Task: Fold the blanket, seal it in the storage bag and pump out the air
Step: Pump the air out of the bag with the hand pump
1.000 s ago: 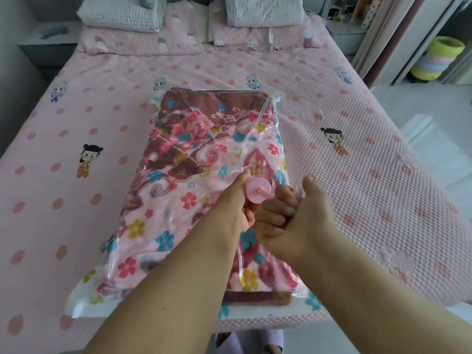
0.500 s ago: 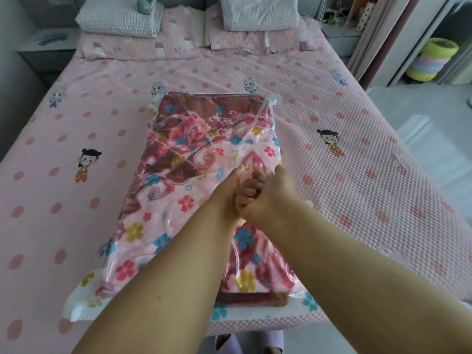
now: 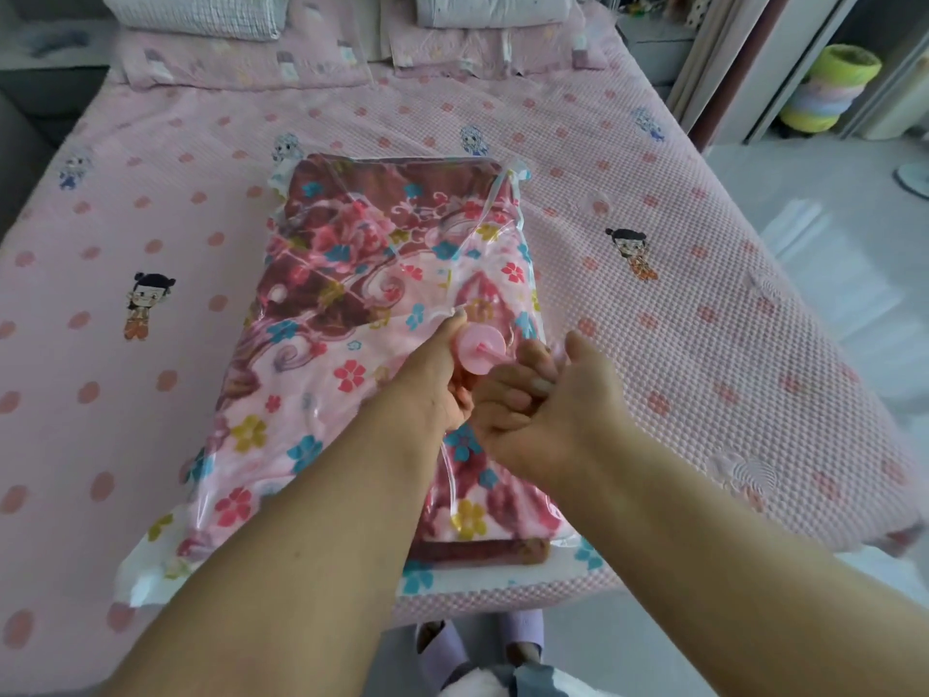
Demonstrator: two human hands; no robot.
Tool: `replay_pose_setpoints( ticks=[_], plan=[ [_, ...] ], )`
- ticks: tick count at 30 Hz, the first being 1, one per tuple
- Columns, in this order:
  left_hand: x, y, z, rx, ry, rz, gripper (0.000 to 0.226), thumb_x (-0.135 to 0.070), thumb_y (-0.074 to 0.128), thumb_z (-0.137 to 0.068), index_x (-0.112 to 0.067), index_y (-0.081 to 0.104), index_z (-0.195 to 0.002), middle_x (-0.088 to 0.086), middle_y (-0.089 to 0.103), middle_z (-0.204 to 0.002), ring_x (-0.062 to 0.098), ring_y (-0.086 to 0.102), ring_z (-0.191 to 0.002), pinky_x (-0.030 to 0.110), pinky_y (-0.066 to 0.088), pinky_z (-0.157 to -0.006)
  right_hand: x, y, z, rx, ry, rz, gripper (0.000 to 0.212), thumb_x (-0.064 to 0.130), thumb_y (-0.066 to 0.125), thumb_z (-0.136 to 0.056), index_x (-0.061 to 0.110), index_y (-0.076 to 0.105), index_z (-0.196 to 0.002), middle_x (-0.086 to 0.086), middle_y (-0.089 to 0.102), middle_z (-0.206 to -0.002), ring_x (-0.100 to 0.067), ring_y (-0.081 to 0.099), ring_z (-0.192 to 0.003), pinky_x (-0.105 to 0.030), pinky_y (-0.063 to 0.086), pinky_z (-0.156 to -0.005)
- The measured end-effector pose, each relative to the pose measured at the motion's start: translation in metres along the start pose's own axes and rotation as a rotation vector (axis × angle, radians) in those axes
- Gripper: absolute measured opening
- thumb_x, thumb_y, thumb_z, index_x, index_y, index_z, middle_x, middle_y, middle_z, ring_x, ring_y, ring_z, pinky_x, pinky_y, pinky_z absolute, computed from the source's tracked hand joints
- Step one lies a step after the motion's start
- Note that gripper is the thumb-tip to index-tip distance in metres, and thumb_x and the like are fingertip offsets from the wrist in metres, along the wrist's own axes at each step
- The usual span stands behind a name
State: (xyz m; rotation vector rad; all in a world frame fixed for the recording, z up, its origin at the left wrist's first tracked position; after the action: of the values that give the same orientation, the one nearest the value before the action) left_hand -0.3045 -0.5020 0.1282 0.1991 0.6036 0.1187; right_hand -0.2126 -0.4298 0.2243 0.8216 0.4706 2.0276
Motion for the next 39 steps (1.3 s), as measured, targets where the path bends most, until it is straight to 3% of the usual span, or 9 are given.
replay_pose_setpoints(
  ticks=[4, 9, 13, 16, 20, 22, 27, 32, 39],
  plan=[
    [0.001, 0.001, 0.000, -0.045, 0.025, 0.002, 0.052, -0.062, 0.064, -0.078, -0.014, 0.069, -0.096, -0.001, 0.061, -0.061, 0.011, 0.057, -0.060, 0.021, 0.038, -0.069, 0.004, -0.003, 0.010, -0.050, 0.007, -0.084, 0.063, 0.061, 0.030, -0.093, 0.018, 0.029, -0.047, 0.007, 0.020, -0.045, -0.009, 0.018, -0.041, -0.020, 0.008, -0.047],
    [-0.004, 0.005, 0.005, 0.116, 0.036, -0.057, 0.075, -0.054, 0.037, -0.098, -0.015, 0.059, -0.038, -0.005, 0.046, -0.034, 0.004, 0.046, -0.030, 0.015, 0.038, -0.052, 0.005, 0.014, -0.038, -0.142, -0.056, 0.074, 0.061, 0.059, 0.031, -0.094, 0.018, 0.032, -0.048, 0.006, 0.022, -0.045, -0.010, 0.020, -0.040, -0.020, 0.012, -0.047],
    [0.004, 0.002, 0.009, -0.013, -0.006, -0.018, 0.048, -0.062, 0.058, -0.082, -0.015, 0.067, -0.078, -0.004, 0.055, -0.043, 0.006, 0.048, -0.030, 0.013, 0.032, -0.048, -0.002, -0.008, 0.000, 0.027, 0.056, -0.037, 0.063, 0.059, 0.027, -0.094, 0.017, 0.030, -0.047, 0.005, 0.020, -0.044, -0.010, 0.022, -0.041, -0.017, 0.014, -0.044],
    [0.006, 0.000, 0.009, -0.058, 0.021, -0.028, 0.047, -0.062, 0.059, -0.081, -0.015, 0.064, -0.079, -0.004, 0.055, -0.044, 0.006, 0.050, -0.035, 0.015, 0.033, -0.053, 0.000, -0.013, 0.008, -0.007, 0.037, -0.050, 0.066, 0.061, 0.026, -0.094, 0.017, 0.030, -0.045, 0.005, 0.020, -0.044, -0.010, 0.021, -0.042, -0.018, 0.015, -0.043],
    [-0.005, 0.005, 0.017, 0.095, 0.045, -0.025, 0.065, -0.049, 0.039, -0.097, -0.017, 0.057, -0.044, -0.009, 0.040, -0.031, 0.001, 0.032, -0.023, 0.008, 0.022, -0.027, -0.003, 0.011, -0.039, -0.097, -0.027, 0.064, 0.066, 0.059, 0.023, -0.095, 0.016, 0.034, -0.046, 0.004, 0.024, -0.042, -0.013, 0.025, -0.036, -0.015, 0.020, -0.041],
    [-0.003, 0.007, 0.016, 0.167, 0.070, -0.035, 0.075, -0.047, 0.031, -0.100, -0.016, 0.055, -0.035, -0.011, 0.035, -0.032, 0.003, 0.026, -0.022, 0.008, 0.015, -0.030, -0.002, 0.001, -0.047, -0.068, -0.123, 0.191, 0.064, 0.059, 0.019, -0.096, 0.016, 0.036, -0.052, 0.002, 0.030, -0.044, -0.014, 0.029, -0.039, -0.016, 0.024, -0.042],
    [0.007, -0.004, 0.016, -0.056, -0.007, -0.083, 0.048, -0.063, 0.060, -0.081, -0.016, 0.062, -0.078, -0.005, 0.053, -0.038, 0.005, 0.047, -0.027, 0.016, 0.033, -0.046, -0.014, -0.020, 0.002, 0.001, 0.070, -0.062, 0.067, 0.061, 0.020, -0.094, 0.015, 0.033, -0.047, 0.002, 0.029, -0.048, -0.014, 0.032, -0.044, -0.018, 0.029, -0.043],
    [-0.004, 0.003, 0.023, 0.082, 0.068, -0.024, 0.062, -0.044, 0.040, -0.100, -0.009, 0.055, -0.051, -0.007, 0.046, -0.031, 0.001, 0.043, -0.024, 0.007, 0.035, -0.031, -0.009, 0.013, -0.039, -0.094, 0.036, 0.003, 0.067, 0.060, 0.021, -0.094, 0.017, 0.032, -0.044, 0.003, 0.033, -0.043, -0.014, 0.031, -0.041, -0.017, 0.026, -0.043],
    [0.003, -0.004, 0.015, -0.088, 0.020, -0.068, 0.049, -0.065, 0.058, -0.079, -0.016, 0.064, -0.080, -0.002, 0.061, -0.048, 0.008, 0.056, -0.042, 0.019, 0.037, -0.055, -0.010, -0.014, 0.007, -0.004, 0.069, -0.048, 0.063, 0.059, 0.025, -0.094, 0.017, 0.028, -0.046, 0.004, 0.025, -0.045, -0.013, 0.026, -0.045, -0.017, 0.026, -0.043]
  ],
)
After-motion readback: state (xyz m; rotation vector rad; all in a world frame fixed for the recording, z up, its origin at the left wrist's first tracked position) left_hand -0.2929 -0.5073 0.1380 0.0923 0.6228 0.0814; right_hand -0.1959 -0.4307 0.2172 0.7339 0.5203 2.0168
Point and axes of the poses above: each hand's wrist, its own z-axis away from the middle knuckle, its own y-axis out of the palm, x = y × z, the point moved 2 cm from there along -z, towards the middle knuckle
